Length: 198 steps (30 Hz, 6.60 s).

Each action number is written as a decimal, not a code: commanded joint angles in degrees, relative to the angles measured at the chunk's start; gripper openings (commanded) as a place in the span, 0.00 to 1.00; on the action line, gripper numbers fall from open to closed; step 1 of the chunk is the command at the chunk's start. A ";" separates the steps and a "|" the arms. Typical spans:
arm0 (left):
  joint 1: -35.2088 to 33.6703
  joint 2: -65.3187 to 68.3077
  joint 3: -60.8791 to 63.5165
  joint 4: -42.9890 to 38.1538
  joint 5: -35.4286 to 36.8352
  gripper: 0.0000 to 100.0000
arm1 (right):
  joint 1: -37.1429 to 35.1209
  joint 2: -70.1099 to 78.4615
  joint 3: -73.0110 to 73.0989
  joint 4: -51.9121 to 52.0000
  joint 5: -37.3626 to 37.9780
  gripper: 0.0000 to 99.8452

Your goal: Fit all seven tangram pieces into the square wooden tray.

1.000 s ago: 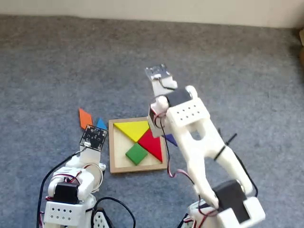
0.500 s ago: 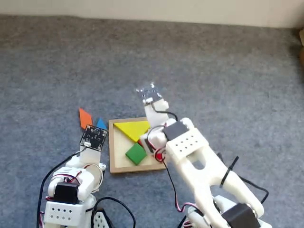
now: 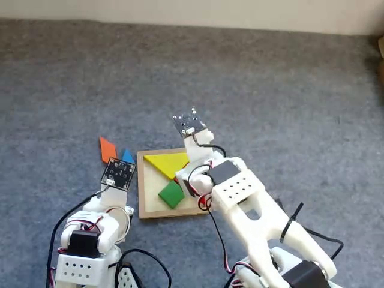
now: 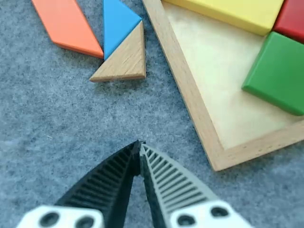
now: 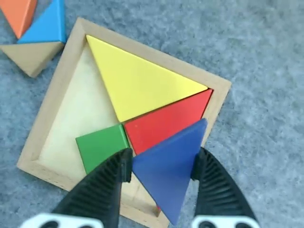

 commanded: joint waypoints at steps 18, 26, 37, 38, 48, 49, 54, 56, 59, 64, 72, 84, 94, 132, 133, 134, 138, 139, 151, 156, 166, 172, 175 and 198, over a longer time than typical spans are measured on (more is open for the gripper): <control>-41.36 -3.30 1.10 0.70 0.09 0.01 | -13.85 -2.07 -0.57 -3.38 0.62 0.10; -41.45 -3.30 1.10 0.70 0.18 0.01 | -20.79 -0.92 -0.31 -11.91 0.79 0.10; -41.45 -3.30 1.10 0.70 0.18 0.01 | -23.08 13.93 -6.81 -13.93 3.34 0.10; -41.45 -3.30 1.10 0.70 0.18 0.01 | -23.25 14.20 -7.08 -13.93 3.69 0.10; -41.45 -3.30 1.10 0.70 0.18 0.01 | -23.25 15.78 -7.52 -13.85 3.87 0.13; -41.45 -3.30 1.10 0.70 0.18 0.01 | -23.25 16.22 -7.52 -13.85 3.87 0.15; -41.45 -3.30 1.10 0.70 0.18 0.01 | -23.25 18.42 -7.52 -13.76 3.87 0.22; -41.45 -3.30 1.10 0.70 0.18 0.01 | -23.16 18.33 -7.52 -13.67 3.87 0.22; -41.45 -3.30 1.10 0.70 0.18 0.01 | -23.08 16.66 -7.52 -13.67 3.87 0.22; -41.45 -3.30 1.10 0.70 0.18 0.01 | -23.16 10.24 -7.08 -13.67 3.87 0.22; -41.27 -3.30 1.10 0.70 0.18 0.01 | -22.99 2.33 -5.67 -7.52 3.87 0.22; -40.84 -3.30 1.10 0.70 0.18 0.01 | -9.98 -5.85 -3.65 -2.15 3.69 0.02; -40.92 -3.30 1.10 0.70 0.18 0.01 | 7.25 -31.43 15.34 -1.80 3.43 0.02; -40.84 -3.30 1.10 -1.67 -0.18 0.01 | 32.48 -80.13 53.93 10.33 -7.12 0.02; -40.84 -3.30 1.10 -3.69 -0.26 0.01 | 33.19 -80.13 53.93 10.42 -7.12 0.02; -40.84 -3.30 1.10 -6.33 -0.62 0.01 | 33.71 -80.13 53.93 10.42 -7.12 0.02; -40.75 -3.30 0.92 -15.74 -13.19 0.01 | 34.68 -80.13 53.93 14.73 -7.12 0.02; -40.40 -3.30 0.92 -17.41 -17.23 0.01 | 34.68 -80.22 54.11 16.40 -7.12 0.02; -18.77 -0.57 -25.45 0.09 -22.51 0.05 | 34.95 -80.40 54.37 18.59 -7.12 0.02; -17.36 14.46 -28.88 0.26 -22.95 0.05 | 36.53 -80.48 54.37 20.53 -7.03 0.02; -10.86 36.97 -36.70 -2.73 -24.62 0.13 | 37.14 -80.57 54.37 20.26 -7.03 0.02; -11.21 47.69 -37.32 -13.54 -22.24 0.13 | 37.14 -80.57 54.46 20.18 -7.03 0.02; -11.30 53.05 -38.90 -16.18 -18.20 0.13 | 37.14 -80.57 54.46 20.18 -7.03 0.02; -4.97 92.35 -64.57 -16.44 -3.87 0.19 | 37.14 -80.57 54.46 20.09 -7.03 0.02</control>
